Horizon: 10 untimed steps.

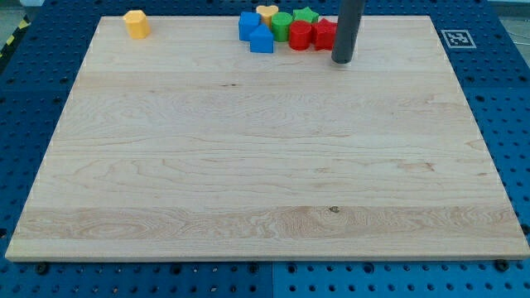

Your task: Place your arm at the right of the green star

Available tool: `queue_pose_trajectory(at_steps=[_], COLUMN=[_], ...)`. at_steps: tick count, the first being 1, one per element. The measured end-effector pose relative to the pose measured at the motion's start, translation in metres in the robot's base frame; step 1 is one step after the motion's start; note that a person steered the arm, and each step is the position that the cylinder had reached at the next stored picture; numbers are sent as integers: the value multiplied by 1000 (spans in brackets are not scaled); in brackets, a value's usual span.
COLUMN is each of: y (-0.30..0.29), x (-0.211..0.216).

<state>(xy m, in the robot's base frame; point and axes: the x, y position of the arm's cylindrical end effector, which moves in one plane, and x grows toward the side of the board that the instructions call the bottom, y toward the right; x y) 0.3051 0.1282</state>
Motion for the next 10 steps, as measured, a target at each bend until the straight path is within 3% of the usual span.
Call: queue_pose_trajectory(at_steps=[2,3,6,10], y=[76,62,-2,-35], x=[-83,-113,-113,-108])
